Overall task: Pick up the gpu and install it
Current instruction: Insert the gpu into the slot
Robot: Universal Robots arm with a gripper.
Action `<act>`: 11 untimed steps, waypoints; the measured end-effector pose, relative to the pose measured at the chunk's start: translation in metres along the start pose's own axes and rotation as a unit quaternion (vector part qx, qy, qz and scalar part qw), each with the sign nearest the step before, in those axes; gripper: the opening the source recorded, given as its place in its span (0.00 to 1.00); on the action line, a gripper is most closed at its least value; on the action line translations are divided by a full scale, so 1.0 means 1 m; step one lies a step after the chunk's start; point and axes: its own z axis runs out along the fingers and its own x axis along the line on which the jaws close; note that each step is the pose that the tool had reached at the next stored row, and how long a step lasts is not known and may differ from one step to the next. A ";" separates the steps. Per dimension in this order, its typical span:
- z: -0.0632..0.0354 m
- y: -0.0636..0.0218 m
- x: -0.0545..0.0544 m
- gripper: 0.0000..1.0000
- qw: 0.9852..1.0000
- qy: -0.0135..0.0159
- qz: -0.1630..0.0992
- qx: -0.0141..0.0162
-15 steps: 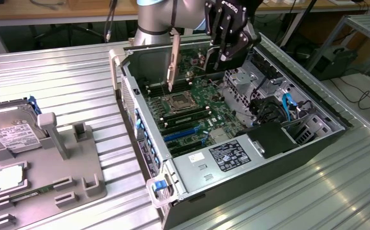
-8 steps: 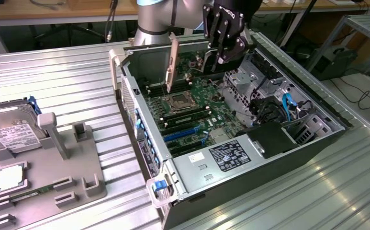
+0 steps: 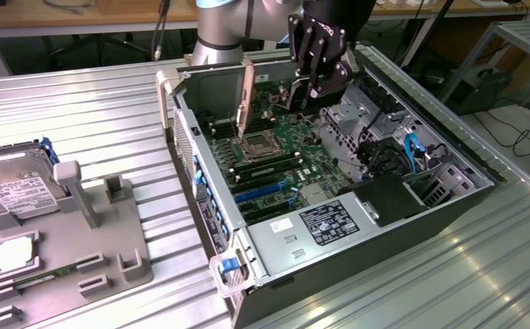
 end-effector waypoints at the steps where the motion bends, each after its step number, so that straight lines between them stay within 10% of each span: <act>1: 0.0008 0.0000 0.000 0.28 1.000 0.000 0.000 0.000; 11: 0.0074 0.0001 0.000 0.28 1.000 0.000 -0.002 -0.001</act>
